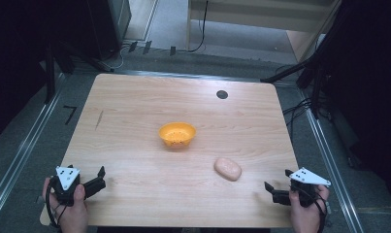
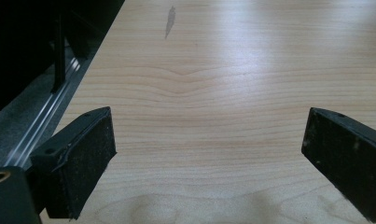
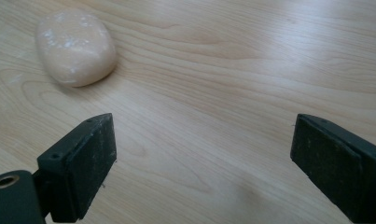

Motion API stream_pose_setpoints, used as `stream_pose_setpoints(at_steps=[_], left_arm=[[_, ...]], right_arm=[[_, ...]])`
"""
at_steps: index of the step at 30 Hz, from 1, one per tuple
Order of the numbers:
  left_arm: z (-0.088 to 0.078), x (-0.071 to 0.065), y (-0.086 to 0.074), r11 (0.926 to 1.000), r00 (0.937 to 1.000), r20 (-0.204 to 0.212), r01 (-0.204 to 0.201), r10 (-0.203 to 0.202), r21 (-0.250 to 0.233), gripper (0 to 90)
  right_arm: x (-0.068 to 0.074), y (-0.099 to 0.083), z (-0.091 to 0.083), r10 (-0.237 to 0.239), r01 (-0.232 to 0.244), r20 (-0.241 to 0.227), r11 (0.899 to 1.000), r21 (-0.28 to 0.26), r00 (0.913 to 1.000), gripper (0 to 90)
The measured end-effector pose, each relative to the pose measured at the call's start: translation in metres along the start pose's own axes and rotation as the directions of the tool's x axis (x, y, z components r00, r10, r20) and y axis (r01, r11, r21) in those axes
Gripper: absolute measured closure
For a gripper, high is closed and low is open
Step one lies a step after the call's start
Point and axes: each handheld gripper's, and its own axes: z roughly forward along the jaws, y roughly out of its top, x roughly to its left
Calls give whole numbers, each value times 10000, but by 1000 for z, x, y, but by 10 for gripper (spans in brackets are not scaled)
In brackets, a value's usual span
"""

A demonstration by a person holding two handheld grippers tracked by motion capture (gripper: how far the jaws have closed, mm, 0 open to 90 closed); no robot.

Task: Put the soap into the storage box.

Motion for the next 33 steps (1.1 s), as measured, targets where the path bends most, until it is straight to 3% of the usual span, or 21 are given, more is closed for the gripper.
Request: stream_pose_setpoints(at_steps=[5, 11, 15, 21, 25, 33], left_arm=[[0, 0, 0, 10000, 9999, 127, -71, 71, 29, 31], [0, 0, 0, 10000, 9999, 154, -52, 51, 54, 31], [1, 0, 0, 9999, 9997, 222, -54, 52, 90, 31], [2, 0, 0, 9999, 9996, 282, -83, 79, 130, 31], [1, 0, 1, 9998, 9995, 293, -99, 94, 151, 32], [2, 0, 1, 9998, 9994, 306, -146, 141, 159, 31]], right_arm=[[11, 17, 15, -923, 967, -486, 9905, 973, 9945, 75], [17, 32, 22, -1338, 1439, -833, 9810, 1302, 9875, 75], [22, 44, 30, -1806, 1991, -1181, 9650, 1709, 9764, 79], [28, 55, 35, -2005, 2279, -1540, 9553, 1885, 9675, 110], [34, 63, 42, -2337, 2720, -1881, 9381, 2144, 9540, 125], [40, 69, 52, -2569, 3065, -2158, 9206, 2421, 9420, 125]])
